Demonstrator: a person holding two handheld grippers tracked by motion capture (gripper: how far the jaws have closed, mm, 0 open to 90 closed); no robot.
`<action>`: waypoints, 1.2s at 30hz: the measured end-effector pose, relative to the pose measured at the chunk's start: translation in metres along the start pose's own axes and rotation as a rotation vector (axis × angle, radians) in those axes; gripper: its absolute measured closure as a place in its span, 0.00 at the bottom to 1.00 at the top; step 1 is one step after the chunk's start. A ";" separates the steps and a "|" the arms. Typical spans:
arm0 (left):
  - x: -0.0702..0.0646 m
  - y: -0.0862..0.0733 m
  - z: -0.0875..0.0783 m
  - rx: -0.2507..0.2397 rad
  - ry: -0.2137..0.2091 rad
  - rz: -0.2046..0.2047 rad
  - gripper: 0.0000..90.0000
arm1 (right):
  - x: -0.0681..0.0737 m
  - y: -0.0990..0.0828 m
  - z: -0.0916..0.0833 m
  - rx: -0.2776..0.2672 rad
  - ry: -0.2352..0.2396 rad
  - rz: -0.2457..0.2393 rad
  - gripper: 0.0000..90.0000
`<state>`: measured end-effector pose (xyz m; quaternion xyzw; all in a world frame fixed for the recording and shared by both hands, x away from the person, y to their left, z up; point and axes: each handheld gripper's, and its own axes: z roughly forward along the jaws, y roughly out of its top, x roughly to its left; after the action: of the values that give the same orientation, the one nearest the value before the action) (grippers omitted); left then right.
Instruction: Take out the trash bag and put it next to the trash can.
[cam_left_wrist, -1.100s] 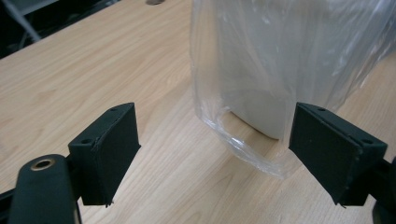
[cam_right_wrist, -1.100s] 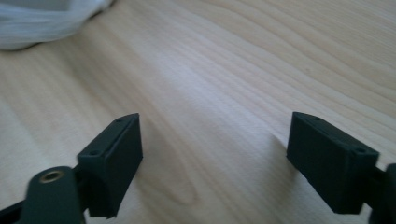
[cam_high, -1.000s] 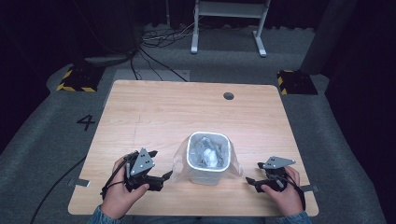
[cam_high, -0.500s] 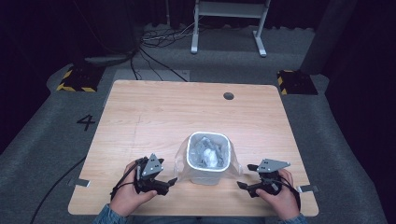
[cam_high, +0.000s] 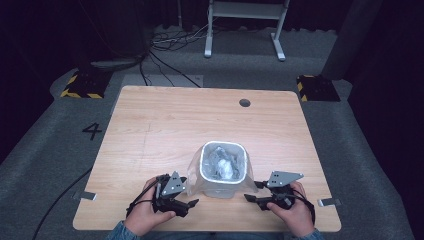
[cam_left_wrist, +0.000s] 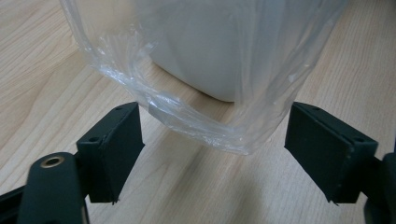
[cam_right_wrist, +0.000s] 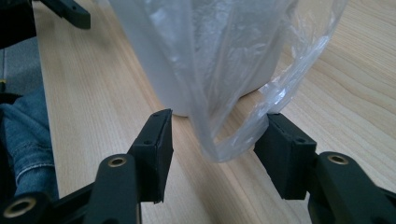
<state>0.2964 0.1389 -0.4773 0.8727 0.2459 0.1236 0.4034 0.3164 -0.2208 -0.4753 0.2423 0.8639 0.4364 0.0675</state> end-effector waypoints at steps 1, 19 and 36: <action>-0.001 0.001 0.000 -0.007 -0.002 0.001 0.22 | 0.001 0.001 -0.001 -0.003 -0.003 -0.009 0.62; -0.007 0.032 -0.060 -0.168 0.057 0.033 0.95 | 0.034 0.037 -0.057 -0.132 -0.039 -0.121 0.78; 0.010 0.065 -0.079 -0.279 0.153 0.047 0.94 | 0.020 0.066 -0.087 -0.292 -0.053 -0.111 0.97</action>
<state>0.2938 0.1592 -0.3764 0.8016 0.2361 0.2321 0.4978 0.2937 -0.2411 -0.3682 0.1932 0.8013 0.5463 0.1488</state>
